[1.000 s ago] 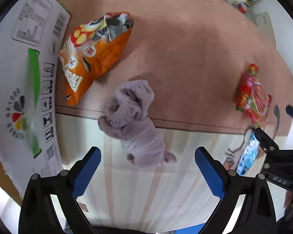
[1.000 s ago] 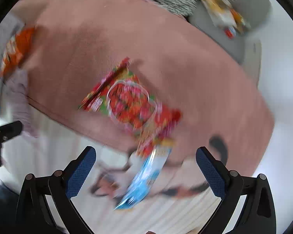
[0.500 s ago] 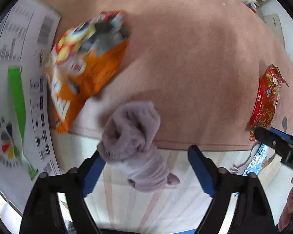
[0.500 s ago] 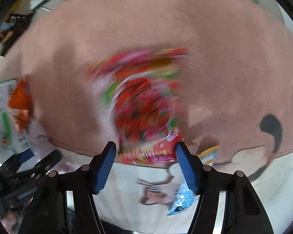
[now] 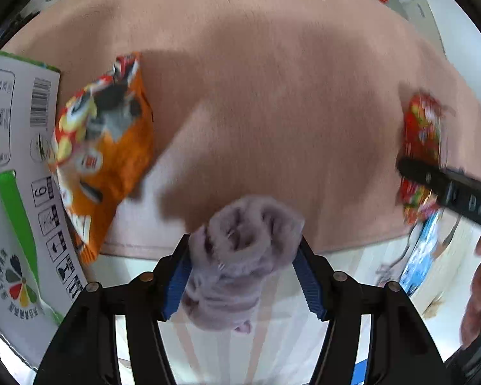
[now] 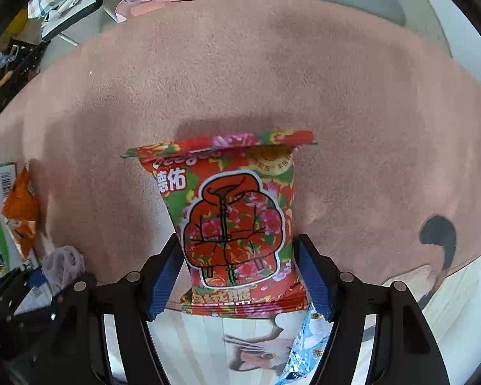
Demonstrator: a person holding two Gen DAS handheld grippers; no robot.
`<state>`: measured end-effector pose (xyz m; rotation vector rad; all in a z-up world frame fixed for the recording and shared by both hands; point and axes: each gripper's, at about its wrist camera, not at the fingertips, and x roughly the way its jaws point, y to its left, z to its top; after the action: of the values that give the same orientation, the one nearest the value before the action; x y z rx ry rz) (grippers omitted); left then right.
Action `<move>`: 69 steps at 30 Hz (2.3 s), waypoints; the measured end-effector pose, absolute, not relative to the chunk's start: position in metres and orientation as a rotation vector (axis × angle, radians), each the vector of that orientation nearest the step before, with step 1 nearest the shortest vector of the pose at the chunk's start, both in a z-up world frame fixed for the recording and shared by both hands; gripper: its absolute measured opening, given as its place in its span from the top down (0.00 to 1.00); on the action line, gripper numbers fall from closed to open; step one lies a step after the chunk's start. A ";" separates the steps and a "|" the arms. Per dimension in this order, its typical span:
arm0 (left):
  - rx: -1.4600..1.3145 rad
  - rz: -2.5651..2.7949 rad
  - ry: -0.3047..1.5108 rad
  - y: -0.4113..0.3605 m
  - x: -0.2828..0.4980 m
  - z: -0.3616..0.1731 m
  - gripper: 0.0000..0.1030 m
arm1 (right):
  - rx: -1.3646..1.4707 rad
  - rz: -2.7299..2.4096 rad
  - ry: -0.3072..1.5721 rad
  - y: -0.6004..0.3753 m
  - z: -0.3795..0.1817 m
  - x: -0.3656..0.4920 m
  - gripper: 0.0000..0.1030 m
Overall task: Organize soft objects
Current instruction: 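Grasp the lilac plush sock with the left tool while the right tool grasps the red snack bag, then place the sock and red snack bag into the box and release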
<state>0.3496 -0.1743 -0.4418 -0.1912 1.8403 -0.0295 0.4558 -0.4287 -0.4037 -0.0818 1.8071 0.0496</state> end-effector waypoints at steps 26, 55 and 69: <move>-0.106 -0.193 1.591 -0.167 0.315 -0.324 0.77 | 0.023 0.074 1.665 -0.366 -0.291 0.371 0.55; -0.357 -0.010 1.767 0.171 0.273 -0.362 0.75 | 0.047 0.258 1.712 0.033 -0.361 0.255 0.55; -0.275 0.034 1.718 0.176 0.264 -0.331 0.46 | 0.011 0.197 1.705 0.032 -0.364 0.258 0.21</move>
<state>0.2639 0.1757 -0.3313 -0.2752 1.7185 0.0341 0.2578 0.0318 -0.3636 0.0111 1.7046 0.1973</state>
